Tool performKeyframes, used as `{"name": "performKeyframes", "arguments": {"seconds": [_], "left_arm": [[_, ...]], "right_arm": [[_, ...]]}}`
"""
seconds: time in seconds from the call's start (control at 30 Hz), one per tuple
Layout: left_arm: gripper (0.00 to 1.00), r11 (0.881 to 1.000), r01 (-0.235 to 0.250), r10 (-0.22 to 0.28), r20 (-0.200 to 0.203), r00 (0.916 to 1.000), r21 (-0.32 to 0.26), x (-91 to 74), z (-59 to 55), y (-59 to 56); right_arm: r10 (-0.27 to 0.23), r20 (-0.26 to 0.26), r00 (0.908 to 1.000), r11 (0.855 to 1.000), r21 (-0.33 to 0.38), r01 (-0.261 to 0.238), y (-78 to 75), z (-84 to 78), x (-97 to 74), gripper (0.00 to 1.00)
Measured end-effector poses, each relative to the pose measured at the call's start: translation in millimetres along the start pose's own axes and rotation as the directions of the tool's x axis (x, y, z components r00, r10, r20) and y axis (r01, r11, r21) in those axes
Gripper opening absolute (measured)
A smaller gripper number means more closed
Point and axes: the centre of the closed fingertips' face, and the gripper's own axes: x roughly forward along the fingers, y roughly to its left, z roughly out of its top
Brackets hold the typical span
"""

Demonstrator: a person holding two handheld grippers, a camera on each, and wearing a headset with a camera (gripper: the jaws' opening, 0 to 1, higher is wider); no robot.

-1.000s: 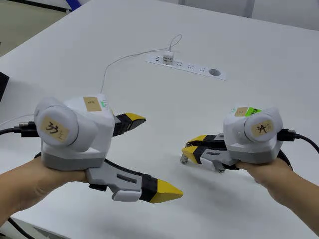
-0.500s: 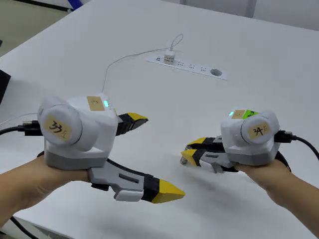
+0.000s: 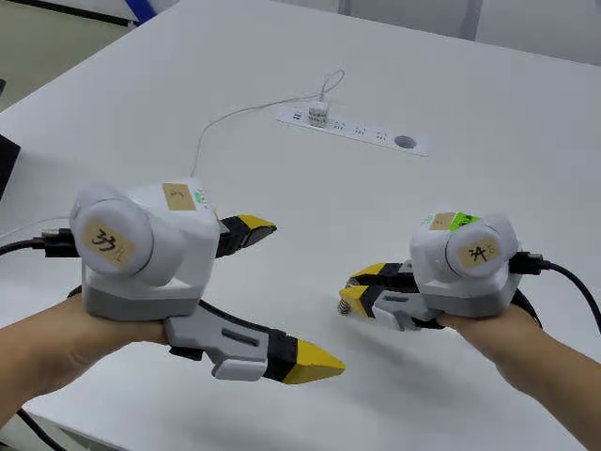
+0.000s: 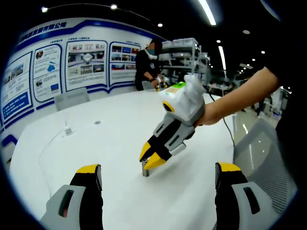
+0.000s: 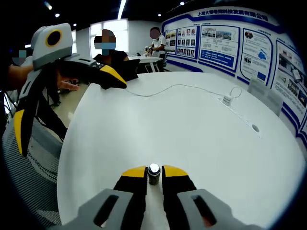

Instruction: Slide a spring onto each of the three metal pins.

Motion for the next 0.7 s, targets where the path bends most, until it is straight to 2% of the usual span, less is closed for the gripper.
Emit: {"name": "performKeyframes", "arguments": {"seconds": [0.1,0.3,0.47,0.57,0.7], "left_arm": [[1.00,1.000,-0.002,0.002,-0.004,1.0000,0.003,-0.5,0.0,0.4],[1.00,1.000,-0.008,0.008,0.000,1.0000,0.003,-1.2,2.9,2.8],[1.00,1.000,-0.018,0.018,0.006,0.9998,0.000,-2.2,4.9,5.1],[1.00,1.000,-0.025,0.025,0.004,0.9997,-0.005,-2.7,4.1,6.7],[1.00,0.999,-0.027,0.028,0.030,0.9991,-0.027,-1.8,9.5,6.4]], "right_arm": [[-0.009,0.017,0.9998,1.000,0.004,0.009,-2.8,3.8,-2.3,0.17],[-0.015,0.057,0.9982,1.000,0.003,0.015,-3.1,14.5,-9.4,0.18],[-0.039,0.097,0.9946,0.999,0.011,0.038,-5.5,23.4,-23.4,0.20],[-0.064,0.130,0.9895,0.998,0.028,0.060,-9.5,28.1,-35.7,0.21],[-0.107,0.175,0.9786,0.992,0.079,0.095,-17.7,30.8,-55.2,0.22]]}}
